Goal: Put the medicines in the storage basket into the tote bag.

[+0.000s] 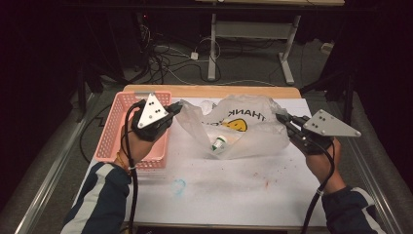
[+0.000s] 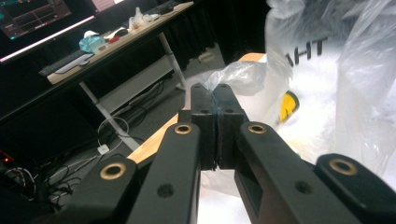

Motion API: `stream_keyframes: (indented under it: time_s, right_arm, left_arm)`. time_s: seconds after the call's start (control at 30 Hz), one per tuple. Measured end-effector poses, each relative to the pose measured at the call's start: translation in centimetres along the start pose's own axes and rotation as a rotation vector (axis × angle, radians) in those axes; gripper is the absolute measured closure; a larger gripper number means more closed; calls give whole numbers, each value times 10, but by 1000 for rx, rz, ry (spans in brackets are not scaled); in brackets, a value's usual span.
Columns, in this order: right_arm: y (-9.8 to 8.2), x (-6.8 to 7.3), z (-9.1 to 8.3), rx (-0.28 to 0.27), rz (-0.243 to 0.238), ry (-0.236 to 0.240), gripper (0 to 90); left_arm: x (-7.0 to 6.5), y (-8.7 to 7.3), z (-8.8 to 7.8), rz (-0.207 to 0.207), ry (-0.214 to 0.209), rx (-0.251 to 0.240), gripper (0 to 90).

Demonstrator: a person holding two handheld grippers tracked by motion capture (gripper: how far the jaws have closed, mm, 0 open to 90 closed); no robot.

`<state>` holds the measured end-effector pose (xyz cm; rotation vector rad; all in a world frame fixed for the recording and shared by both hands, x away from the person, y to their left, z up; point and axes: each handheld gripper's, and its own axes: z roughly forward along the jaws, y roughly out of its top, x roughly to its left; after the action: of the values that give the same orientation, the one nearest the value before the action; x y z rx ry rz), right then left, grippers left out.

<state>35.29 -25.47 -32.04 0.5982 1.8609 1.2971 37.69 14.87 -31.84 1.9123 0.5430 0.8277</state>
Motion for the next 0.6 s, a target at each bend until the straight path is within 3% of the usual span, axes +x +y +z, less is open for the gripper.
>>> stream_keyframes:
  time_s: [0.23, 0.3, 0.43, 0.6]
  right_arm:
    - [-11, -23, 28, 48, 49, -32, 899]
    - [-13, -30, 33, 54, 62, -45, 899]
    - [-16, -43, 43, 71, 92, -60, 899]
    - [-17, -54, 57, 98, 96, -90, 899]
  left_arm:
    - [8, -1, 28, 7, 5, 16, 868]
    - [12, -3, 35, -8, 4, 21, 868]
    - [20, -4, 48, -39, 40, 29, 867]
    - [29, 2, 58, -70, 61, 22, 868]
